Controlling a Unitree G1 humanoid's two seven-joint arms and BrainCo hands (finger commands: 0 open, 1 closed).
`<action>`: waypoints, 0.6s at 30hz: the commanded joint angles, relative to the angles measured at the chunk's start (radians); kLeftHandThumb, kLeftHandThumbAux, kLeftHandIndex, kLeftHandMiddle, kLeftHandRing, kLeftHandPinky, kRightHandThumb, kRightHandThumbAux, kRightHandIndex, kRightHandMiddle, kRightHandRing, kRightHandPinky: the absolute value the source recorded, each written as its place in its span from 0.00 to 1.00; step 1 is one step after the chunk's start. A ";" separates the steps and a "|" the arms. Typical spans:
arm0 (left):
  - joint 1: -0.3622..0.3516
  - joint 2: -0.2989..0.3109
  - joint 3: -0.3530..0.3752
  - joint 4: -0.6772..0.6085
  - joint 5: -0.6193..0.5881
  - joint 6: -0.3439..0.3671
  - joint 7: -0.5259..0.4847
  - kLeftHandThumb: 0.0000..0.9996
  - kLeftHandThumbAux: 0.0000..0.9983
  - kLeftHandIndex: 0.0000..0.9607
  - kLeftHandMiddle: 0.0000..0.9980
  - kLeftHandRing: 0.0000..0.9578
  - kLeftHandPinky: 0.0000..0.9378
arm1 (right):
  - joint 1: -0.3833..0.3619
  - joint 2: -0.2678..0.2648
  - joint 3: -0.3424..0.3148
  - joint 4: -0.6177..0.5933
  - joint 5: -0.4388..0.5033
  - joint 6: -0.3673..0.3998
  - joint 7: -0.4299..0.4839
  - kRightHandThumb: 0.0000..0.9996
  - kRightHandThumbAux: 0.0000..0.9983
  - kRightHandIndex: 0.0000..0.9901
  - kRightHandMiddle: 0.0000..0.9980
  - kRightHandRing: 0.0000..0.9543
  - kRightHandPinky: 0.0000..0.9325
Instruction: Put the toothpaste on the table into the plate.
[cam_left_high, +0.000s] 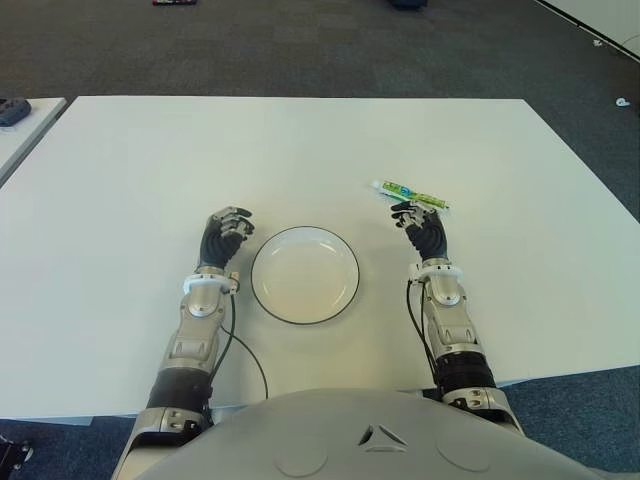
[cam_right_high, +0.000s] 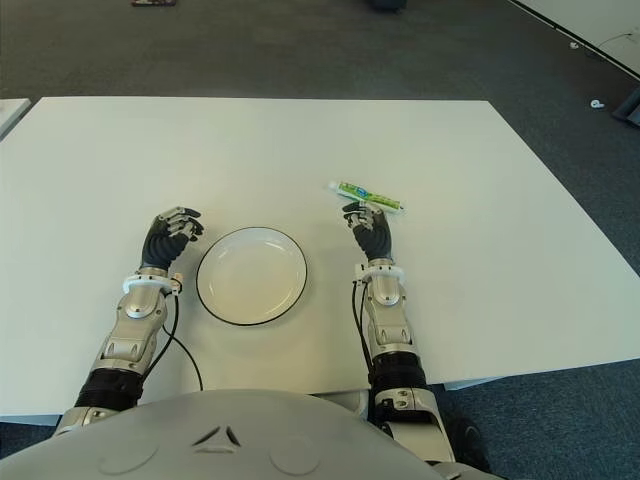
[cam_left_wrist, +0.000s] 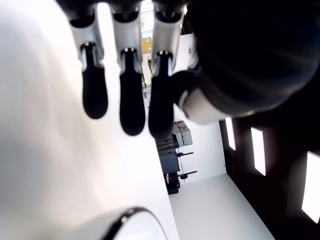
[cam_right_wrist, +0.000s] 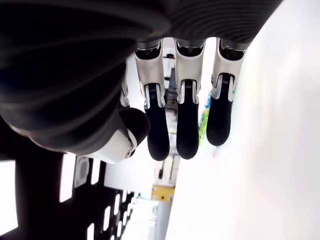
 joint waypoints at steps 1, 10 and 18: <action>0.013 -0.001 -0.011 -0.010 0.004 0.016 -0.020 0.70 0.72 0.45 0.55 0.56 0.54 | 0.014 -0.003 0.005 -0.011 0.006 0.036 0.009 0.71 0.73 0.43 0.40 0.40 0.43; 0.025 -0.002 -0.010 -0.018 0.003 0.028 -0.028 0.69 0.73 0.44 0.54 0.56 0.54 | 0.023 -0.004 0.009 -0.027 -0.003 0.060 0.005 0.70 0.73 0.42 0.39 0.40 0.43; 0.031 -0.005 -0.005 -0.014 0.012 0.032 -0.010 0.70 0.73 0.45 0.54 0.55 0.54 | 0.010 -0.015 0.006 -0.013 -0.004 0.039 0.004 0.71 0.73 0.42 0.39 0.40 0.44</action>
